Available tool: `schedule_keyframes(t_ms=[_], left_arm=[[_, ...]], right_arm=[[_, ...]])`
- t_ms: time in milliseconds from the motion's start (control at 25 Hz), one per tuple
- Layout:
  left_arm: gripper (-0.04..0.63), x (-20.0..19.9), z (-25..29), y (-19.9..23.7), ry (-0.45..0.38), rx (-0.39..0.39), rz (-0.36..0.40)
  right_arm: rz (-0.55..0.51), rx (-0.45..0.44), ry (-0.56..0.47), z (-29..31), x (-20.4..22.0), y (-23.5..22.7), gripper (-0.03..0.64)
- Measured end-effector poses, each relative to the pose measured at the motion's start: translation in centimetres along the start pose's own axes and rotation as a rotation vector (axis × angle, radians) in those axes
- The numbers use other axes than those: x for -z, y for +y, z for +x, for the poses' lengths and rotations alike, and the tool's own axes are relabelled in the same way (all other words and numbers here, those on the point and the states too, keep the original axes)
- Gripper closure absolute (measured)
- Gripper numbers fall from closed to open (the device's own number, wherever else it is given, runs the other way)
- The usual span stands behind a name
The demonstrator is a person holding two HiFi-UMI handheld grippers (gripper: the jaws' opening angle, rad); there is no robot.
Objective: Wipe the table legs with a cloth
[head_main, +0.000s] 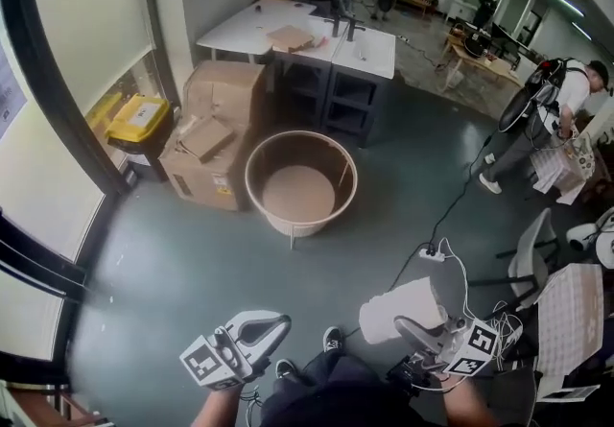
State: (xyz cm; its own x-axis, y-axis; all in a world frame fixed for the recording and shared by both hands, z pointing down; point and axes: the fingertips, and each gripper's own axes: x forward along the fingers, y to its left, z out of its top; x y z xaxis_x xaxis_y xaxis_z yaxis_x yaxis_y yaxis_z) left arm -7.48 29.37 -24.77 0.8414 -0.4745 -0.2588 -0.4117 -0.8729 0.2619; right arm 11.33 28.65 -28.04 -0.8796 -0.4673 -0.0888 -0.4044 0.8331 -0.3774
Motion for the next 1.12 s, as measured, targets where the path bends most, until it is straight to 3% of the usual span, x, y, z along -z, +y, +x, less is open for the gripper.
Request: schedule_keyframes(t_ms=[200, 400, 560, 720, 960, 1120], left_arm=[[0.589, 3.3, 1.8, -3.1, -0.008, 0.098, -0.044], [0.589, 3.3, 6.1, -8.2, 0.017, 0.135, 0.033], [0.589, 5.3, 9.7, -11.6, 0.063, 0.090, 0.084], [0.589, 7.9, 12.8, -13.6, 0.121, -0.017, 0.126], [0.589, 11.0, 13.2, -16.3, 0.206, -0.153, 0.083], [0.589, 11.6, 12.7, -19.1, 0.179, -0.206, 0.039]], right_arm=[[0.067, -0.051, -0.016, -2.4, 2.2, 3.8, 0.538], [0.021, -0.165, -0.009, -5.7, 2.0, 5.0, 0.538], [-0.046, -0.170, 0.035, -9.3, 2.7, 3.7, 0.538], [-0.020, -0.181, 0.044, -12.8, 3.8, 1.3, 0.538], [-0.005, -0.302, 0.070, -15.4, 4.1, 0.1, 0.540], [-0.010, -0.373, 0.108, -15.9, 4.8, 0.0, 0.540]])
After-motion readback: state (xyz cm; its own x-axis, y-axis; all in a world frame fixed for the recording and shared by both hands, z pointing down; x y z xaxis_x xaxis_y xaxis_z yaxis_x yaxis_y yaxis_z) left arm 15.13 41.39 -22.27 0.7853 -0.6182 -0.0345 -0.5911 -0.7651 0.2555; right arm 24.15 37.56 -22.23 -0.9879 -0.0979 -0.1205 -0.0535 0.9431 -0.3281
